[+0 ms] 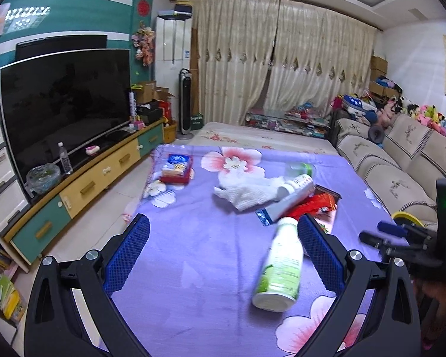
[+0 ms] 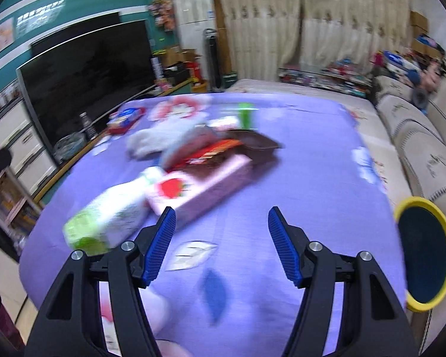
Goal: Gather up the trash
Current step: 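Move both tools back over the table toward the remaining items, then grasp the white-green milk bottle with the right gripper and lift it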
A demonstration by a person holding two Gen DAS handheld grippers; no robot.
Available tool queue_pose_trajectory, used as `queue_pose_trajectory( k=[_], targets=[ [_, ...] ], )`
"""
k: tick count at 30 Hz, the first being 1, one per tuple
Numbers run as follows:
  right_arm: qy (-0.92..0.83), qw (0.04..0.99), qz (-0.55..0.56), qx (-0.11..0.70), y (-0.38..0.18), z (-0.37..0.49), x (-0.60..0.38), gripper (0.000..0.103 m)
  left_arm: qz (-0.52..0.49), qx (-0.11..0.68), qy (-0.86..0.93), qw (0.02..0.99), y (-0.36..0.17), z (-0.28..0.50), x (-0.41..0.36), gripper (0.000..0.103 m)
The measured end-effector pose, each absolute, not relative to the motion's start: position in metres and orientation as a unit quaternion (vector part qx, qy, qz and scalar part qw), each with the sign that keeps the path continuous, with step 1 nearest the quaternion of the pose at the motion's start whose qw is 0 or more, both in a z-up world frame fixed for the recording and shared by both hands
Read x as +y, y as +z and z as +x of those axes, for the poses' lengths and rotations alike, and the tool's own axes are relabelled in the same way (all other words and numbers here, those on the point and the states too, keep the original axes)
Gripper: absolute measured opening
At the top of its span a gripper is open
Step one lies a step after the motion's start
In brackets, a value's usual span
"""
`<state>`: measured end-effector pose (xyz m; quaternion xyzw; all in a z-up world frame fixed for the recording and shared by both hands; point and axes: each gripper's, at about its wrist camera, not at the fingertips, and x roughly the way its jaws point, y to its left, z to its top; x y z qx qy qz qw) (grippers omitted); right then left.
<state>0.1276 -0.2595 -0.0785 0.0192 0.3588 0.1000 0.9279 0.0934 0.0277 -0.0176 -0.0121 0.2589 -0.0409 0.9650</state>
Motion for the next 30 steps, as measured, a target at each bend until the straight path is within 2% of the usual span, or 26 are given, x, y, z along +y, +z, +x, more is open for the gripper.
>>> queue_pose_trajectory(
  k=[6,10,15,30],
  targets=[
    [0.155,0.923,0.001,0.353,-0.078,0.114,-0.204,0.062,-0.014,0.227,-0.002,0.974,0.003,0.074,0.051,0.098],
    [0.186,0.921,-0.003,0.341,-0.075,0.104,-0.172,0.069,-0.016,0.219,0.006,0.976,0.008,0.065,0.061,0.098],
    [0.184,0.921,-0.025,0.343,-0.079,0.114,-0.132,0.071,-0.012,0.225,0.0,0.974,0.005,0.061,0.063,0.098],
    [0.135,0.913,-0.057,0.38,-0.115,0.135,-0.112,0.075,-0.021,0.241,-0.007,0.97,-0.005,0.066,0.065,0.098]
  ],
)
